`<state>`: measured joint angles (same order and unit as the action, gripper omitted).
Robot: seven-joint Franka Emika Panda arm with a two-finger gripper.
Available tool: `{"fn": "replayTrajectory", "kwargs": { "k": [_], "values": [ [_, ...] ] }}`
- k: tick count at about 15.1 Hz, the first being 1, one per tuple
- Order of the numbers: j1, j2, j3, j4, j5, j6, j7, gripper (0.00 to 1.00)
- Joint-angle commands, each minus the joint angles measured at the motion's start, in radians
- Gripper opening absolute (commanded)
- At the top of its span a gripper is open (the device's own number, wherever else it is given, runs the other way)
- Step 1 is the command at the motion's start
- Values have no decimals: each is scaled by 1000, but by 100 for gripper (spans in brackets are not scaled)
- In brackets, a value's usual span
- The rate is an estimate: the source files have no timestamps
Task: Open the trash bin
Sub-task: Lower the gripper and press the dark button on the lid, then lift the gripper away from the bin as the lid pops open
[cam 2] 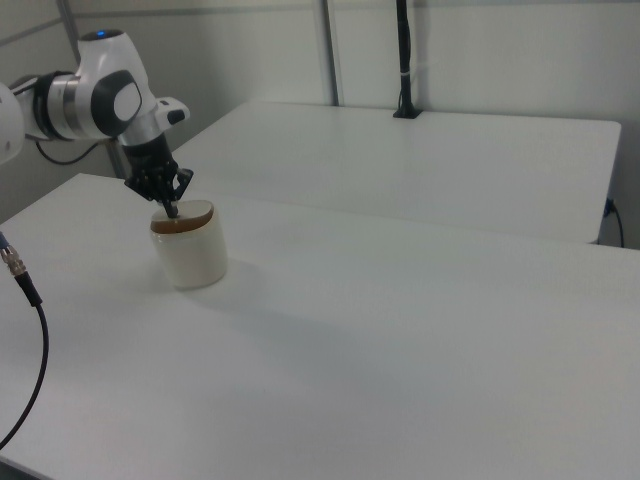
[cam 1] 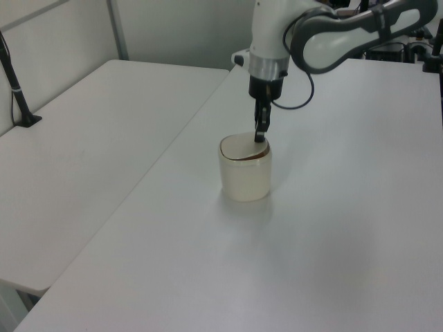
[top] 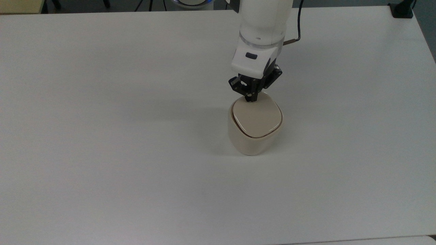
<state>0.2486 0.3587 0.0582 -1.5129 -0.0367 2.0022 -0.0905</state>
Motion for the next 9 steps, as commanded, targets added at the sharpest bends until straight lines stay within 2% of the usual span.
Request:
{"fn": "replayTrajectory", "kwargs": {
  "k": [1, 7, 9],
  "values": [
    [-46, -113, -21, 5, 26, -156, -9, 3],
    [-262, -285, -24, -9, 11, -387, -12, 8],
    [-307, -332, -24, -50, 11, -393, -12, 10]
  ]
}}
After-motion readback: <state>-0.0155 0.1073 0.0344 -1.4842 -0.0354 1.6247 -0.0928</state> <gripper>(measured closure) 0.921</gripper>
